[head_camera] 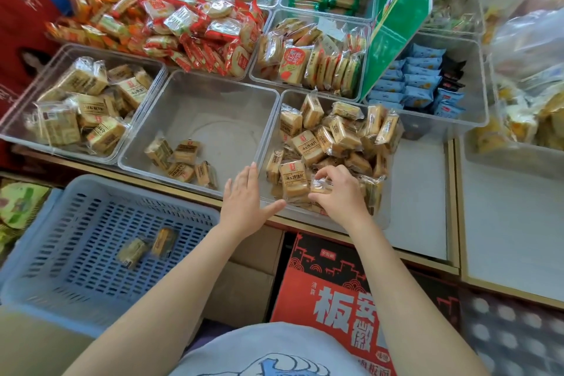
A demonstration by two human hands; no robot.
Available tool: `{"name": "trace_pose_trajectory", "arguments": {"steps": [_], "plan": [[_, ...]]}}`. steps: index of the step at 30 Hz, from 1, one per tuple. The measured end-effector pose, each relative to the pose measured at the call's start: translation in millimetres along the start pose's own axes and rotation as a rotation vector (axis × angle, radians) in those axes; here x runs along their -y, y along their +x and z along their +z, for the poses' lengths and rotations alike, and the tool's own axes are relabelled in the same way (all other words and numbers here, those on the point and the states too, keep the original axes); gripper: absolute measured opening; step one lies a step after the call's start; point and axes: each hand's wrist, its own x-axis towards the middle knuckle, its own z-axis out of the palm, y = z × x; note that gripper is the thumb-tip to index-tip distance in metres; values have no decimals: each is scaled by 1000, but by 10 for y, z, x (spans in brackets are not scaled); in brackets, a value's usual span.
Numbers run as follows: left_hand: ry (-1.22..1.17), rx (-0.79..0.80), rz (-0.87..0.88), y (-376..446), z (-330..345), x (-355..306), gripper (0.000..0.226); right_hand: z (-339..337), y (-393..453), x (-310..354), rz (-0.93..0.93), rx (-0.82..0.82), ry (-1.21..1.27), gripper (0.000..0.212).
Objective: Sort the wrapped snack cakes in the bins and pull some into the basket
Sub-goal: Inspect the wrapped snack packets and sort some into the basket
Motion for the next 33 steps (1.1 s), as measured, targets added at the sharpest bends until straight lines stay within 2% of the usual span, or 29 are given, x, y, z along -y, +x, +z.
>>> {"name": "trace_pose_trajectory", "arguments": {"steps": [8,15,19,22,24,27,30,33], "plan": [[-216,-51,60,-275,-113,-213,109,-169,-147,107,-70,-128,235,32],[-543,23,133,-450,-357,-476,93,-194,-305,282,-111,-94,343,29],[-681,113,94,-497,-410,-417,88,-188,-373,381,-60,17,607,24],[-844,221,25,-526,-430,-274,100,-103,-434,480,-26,111,750,25],[-902,264,-14,-565,-433,-175,94,-50,-474,537,-9,146,763,26],[-929,336,-37,-669,-426,-36,66,38,-519,618,9,208,741,27],[-1026,382,-68,-814,-404,105,75,149,-559,705,35,247,704,34],[-1191,373,-149,-924,-431,250,81,287,-653,872,74,267,671,50]]}}
